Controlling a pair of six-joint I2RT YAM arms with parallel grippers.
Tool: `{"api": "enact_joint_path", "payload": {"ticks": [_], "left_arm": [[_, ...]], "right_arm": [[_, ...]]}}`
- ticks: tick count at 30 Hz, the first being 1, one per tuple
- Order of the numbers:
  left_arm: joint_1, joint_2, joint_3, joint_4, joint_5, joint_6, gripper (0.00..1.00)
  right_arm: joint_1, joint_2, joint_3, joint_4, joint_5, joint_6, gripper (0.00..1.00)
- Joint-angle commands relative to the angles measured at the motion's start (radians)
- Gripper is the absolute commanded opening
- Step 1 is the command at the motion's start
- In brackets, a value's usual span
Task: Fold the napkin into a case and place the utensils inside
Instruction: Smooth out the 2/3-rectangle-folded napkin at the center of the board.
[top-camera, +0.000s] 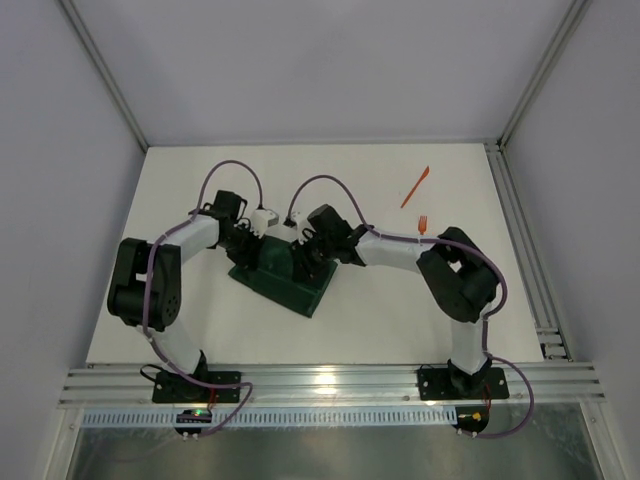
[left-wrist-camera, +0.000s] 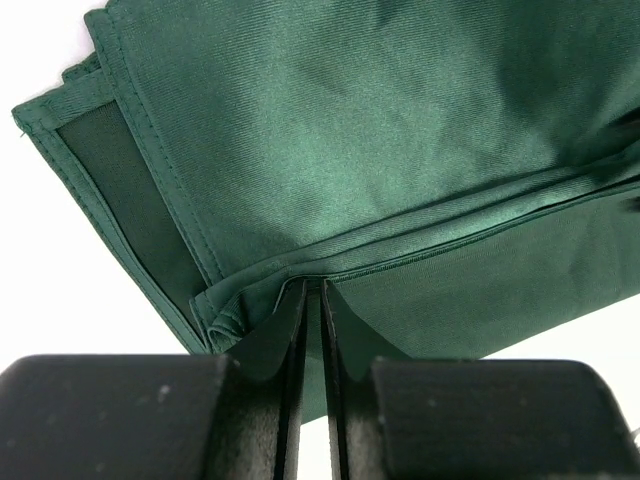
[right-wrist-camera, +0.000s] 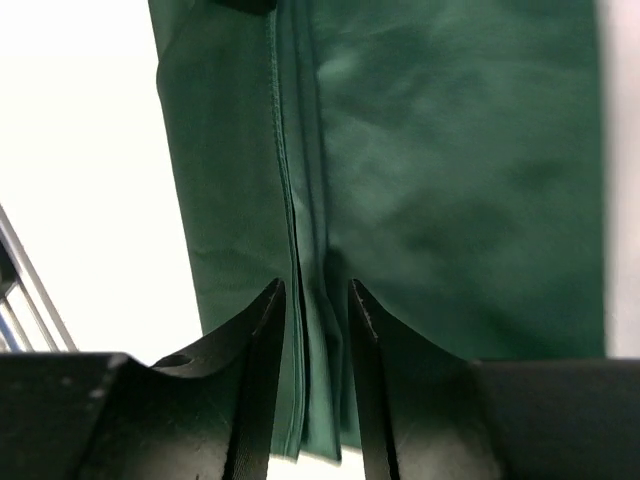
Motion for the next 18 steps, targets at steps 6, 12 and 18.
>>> {"api": "enact_joint_path", "payload": {"ticks": [6,12,18], "left_arm": [[0.007,0.006,-0.012,0.029,0.02,0.004,0.11],[0.007,0.004,-0.01,0.035,0.028,-0.002,0.16],[0.015,-0.029,-0.009,0.037,0.07,-0.009,0.19]], "right_arm": [[0.081,-0.323,-0.16,0.038,0.337,0.031,0.33],[0.131,-0.271,-0.254,0.203,0.218,0.092,0.09],[0.126,-0.181,-0.323,0.287,0.21,0.164,0.04]]}}
